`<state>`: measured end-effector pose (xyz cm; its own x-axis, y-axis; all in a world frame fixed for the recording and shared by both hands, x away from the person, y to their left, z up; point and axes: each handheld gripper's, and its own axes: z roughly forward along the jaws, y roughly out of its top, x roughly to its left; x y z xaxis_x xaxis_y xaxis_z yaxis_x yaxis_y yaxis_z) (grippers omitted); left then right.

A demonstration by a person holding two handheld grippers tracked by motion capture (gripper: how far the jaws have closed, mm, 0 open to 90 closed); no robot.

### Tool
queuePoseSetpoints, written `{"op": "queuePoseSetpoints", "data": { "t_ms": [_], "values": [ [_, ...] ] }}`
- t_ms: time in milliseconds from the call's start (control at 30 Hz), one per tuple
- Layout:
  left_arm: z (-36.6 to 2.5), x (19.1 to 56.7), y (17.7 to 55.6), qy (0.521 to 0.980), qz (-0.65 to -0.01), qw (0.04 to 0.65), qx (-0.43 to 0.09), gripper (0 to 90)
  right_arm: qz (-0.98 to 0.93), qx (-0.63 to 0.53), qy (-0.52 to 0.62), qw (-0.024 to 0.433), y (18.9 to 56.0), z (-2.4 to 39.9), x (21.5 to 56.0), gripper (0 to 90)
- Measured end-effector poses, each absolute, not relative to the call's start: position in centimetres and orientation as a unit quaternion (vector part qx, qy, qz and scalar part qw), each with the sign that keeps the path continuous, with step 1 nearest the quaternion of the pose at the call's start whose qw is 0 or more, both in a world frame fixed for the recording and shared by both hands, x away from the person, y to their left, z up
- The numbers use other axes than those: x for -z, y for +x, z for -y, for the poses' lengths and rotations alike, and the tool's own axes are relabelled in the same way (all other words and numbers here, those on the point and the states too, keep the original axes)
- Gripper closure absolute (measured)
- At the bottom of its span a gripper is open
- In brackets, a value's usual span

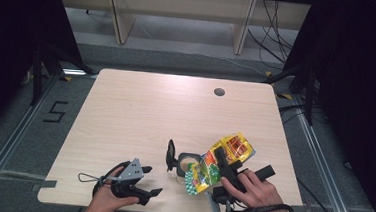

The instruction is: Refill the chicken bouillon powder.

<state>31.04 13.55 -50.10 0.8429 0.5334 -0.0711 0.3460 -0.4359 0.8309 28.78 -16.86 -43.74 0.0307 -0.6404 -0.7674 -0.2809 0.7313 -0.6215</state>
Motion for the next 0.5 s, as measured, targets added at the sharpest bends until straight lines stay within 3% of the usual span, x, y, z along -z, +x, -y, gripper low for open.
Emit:
{"op": "queuePoseSetpoints", "data": {
  "t_ms": [500],
  "values": [
    [-13.61, 50.07, 31.11, 0.843, -0.257, 0.462, -0.104, 20.7, -0.689, 0.140, -0.337, 0.626, 28.69, 16.75, 43.48, 45.5]
  ]
}}
